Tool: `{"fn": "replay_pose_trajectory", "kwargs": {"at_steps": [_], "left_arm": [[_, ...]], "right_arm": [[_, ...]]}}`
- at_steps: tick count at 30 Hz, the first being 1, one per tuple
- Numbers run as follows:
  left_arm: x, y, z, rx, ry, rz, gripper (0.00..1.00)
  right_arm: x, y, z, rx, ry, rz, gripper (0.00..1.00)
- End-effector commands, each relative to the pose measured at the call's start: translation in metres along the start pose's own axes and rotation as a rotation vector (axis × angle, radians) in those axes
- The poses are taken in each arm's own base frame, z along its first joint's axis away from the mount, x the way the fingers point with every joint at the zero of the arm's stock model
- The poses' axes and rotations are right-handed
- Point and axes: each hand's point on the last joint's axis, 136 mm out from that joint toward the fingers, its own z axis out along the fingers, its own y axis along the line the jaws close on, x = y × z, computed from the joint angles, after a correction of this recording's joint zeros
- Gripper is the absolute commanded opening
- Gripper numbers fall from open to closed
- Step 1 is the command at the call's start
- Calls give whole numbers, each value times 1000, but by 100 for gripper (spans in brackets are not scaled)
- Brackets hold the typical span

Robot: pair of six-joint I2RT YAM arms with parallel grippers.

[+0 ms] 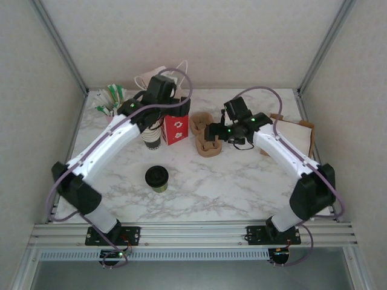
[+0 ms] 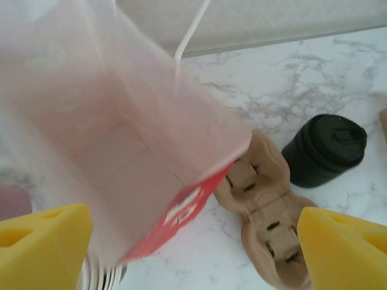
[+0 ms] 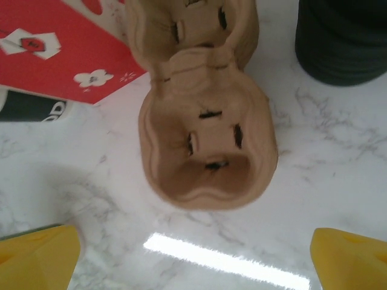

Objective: Pack the takeout coffee

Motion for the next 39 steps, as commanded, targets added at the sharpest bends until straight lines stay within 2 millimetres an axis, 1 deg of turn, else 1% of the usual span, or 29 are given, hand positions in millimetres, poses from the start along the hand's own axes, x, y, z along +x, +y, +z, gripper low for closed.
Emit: {"fn": "replay_pose_trajectory", "kwargs": {"at_steps": [1, 5, 8, 13, 16, 20, 25, 30, 39], "left_arm": [[-15, 2, -37, 61, -128, -94, 88], [-3, 13, -56, 65, -169, -139, 88], [7, 19, -61, 62, -180, -150, 89], [17, 23, -58, 52, -160, -153, 89], [19, 22, -56, 60, -157, -155, 89], [20, 20, -54, 69, -152, -161, 89], [23, 19, -50, 74, -142, -166, 89], [26, 17, -46, 80, -130, -172, 89], [27, 16, -44, 87, -120, -178, 89]], "right_arm": [[-10, -19, 11, 133, 16, -84, 97], [-15, -30, 33, 205, 60, -130, 94], [-13, -31, 49, 200, 86, -158, 93], [-13, -39, 68, 237, 117, -185, 92], [-13, -45, 80, 274, 139, -195, 92], [-13, -55, 90, 326, 157, -202, 91], [-13, -65, 96, 376, 165, -212, 91], [-10, -75, 98, 429, 174, -220, 91], [-7, -94, 86, 532, 172, -209, 91]]}}
